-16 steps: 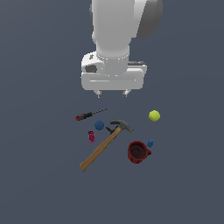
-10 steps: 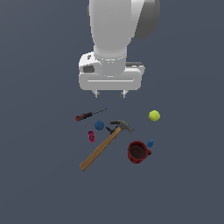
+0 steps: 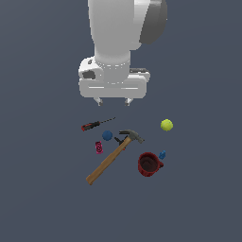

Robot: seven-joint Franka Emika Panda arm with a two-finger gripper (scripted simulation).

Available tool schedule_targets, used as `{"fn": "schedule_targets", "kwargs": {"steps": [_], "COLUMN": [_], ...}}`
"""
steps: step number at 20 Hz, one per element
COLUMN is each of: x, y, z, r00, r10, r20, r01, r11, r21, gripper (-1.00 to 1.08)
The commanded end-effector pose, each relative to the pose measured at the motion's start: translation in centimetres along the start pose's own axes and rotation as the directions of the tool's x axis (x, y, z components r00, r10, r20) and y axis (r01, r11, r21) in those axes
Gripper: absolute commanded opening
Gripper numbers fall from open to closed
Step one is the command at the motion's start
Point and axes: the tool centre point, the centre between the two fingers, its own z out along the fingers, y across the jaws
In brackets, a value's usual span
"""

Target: Pick up a designated object from a clutter of objects.

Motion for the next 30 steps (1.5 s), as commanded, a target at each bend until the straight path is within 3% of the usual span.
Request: {"fn": "schedule_targets", "kwargs": {"steps": [1,10,16,23,30], "x": [0.0,-0.5,-1.7,-4.3,-7.9], "y": [0.1,1.5,3.1,5.5,7.8], "z": [0.4,4.7,9.4,15.4,20.6], "r00": [1.0,0.988,0.944,0.833,0.669], "r10": [0.014,0.157,0.33,0.553,0.743], "r20": [0.0,0.0,0.006,0.016,0.021], "r01": [-0.014,-0.157,-0.329,-0.552,-0.742], "r11": [1.0,0.987,0.943,0.831,0.667], "r21": [0.003,0.03,0.055,0.07,0.066], "gripper": [1.0,1.0,1.0,1.0,1.0]}}
